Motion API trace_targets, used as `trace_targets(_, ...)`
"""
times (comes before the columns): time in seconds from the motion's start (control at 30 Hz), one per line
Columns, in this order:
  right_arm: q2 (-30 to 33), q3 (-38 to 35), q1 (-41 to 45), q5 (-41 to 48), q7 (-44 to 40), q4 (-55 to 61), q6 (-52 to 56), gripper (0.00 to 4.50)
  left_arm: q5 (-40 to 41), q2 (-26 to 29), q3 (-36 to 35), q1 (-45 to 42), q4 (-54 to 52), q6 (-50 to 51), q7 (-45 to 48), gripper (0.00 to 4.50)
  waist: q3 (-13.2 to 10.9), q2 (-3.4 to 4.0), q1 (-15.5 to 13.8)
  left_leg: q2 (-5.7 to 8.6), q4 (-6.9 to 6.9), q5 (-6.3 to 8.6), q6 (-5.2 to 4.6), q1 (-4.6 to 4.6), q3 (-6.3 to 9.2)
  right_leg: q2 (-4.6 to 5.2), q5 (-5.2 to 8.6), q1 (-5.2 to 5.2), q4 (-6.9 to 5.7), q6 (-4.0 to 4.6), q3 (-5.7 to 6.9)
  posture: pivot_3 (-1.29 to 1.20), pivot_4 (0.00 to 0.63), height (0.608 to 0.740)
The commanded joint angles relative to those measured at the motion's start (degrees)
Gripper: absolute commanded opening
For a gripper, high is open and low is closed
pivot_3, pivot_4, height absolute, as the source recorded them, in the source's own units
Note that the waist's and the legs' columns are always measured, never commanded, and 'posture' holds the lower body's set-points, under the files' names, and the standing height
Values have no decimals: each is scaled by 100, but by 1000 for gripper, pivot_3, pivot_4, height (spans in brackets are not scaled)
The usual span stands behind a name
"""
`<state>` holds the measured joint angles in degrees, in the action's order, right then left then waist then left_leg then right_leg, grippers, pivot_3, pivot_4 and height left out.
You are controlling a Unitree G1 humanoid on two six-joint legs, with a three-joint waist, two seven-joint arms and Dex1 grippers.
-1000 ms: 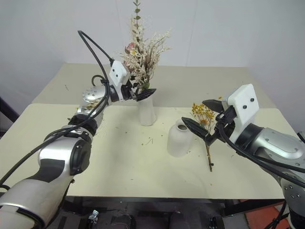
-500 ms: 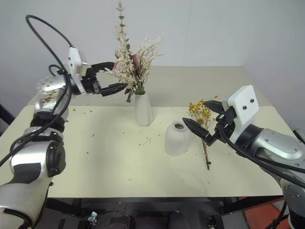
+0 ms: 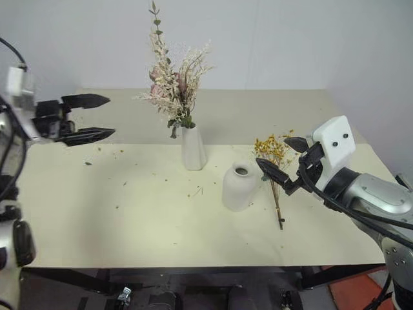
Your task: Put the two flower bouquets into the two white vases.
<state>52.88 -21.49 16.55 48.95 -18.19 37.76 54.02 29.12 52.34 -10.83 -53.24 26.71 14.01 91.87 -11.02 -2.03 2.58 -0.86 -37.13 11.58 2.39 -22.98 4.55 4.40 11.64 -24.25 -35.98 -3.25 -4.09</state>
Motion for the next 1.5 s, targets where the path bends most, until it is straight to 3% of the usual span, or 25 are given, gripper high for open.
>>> trace_targets(0.03, 337, -57, 224, -117, 137, -542, 615, 4500, 507, 82, 377, 460, -1473, 461, 63, 4491, 1, 1, -59, 1, 0, 0, 0, 2, 0, 1, 2, 4, 1, 0, 1, 0, 150, 740)
trace_targets(0.17, 877, 447, 705, -305, -342, -1572, 1096, 4500, 648, -547, 603, 749, -2170, 684, -203, 4491, 1, 1, -115, 1, -4, -1, -1, 8, -4, 1, 6, 9, 2, 0, 0, 0, 150, 740)
trace_targets(0.33, 1032, 1481, 1604, -783, -1015, -3031, 1302, 4500, 202, -1268, 1132, 954, -2536, 289, -570, 4491, 1, 1, -5, -2, -6, -1, -2, 4, -5, -4, 4, 6, 8, 5, -3, 0, 150, 740)
trace_targets(0.63, 328, 2859, 2547, -1635, -1669, -4240, 1384, 4500, -264, -1677, 1529, 1022, -2643, -7, -997, 4491, 0, 3, 103, 1, -3, 1, -5, 4, -5, -4, 3, 0, 5, 7, -8, 0, 150, 740)
trace_targets(0.87, -272, 3154, 2742, -2164, -2013, -4804, 1020, 4500, -203, -1708, 1594, 991, -2714, 42, -939, 4491, 0, 4, 102, 2, -3, 1, -5, -1, -4, -2, 3, -4, 6, 6, -7, 0, 150, 740)
trace_targets(0.97, -508, 3191, 2823, -2396, -2074, -5047, 838, 3913, -198, -1699, 1577, 1056, -2699, 61, -962, 4500, 0, 4, 115, 2, -3, 1, -5, 2, -4, -3, 3, -2, 5, 6, -7, 0, 150, 740)
trace_targets(1.33, -927, 3447, 3092, -3193, -2303, -5756, 625, 39, -239, -1667, 1575, 1203, -2707, -86, -918, 4500, -1, 4, 128, 2, -2, 1, -5, 5, -4, -3, 3, -2, 1, 6, -7, 0, 150, 740)
trace_targets(1.5, -934, 3330, 3085, -3416, -2237, -5758, 607, 39, -285, -1676, 1569, 1182, -2626, -187, -952, 4500, 0, 4, 125, 2, -3, 1, -5, 7, -3, -3, 3, 1, 1, 6, -7, 0, 150, 740)
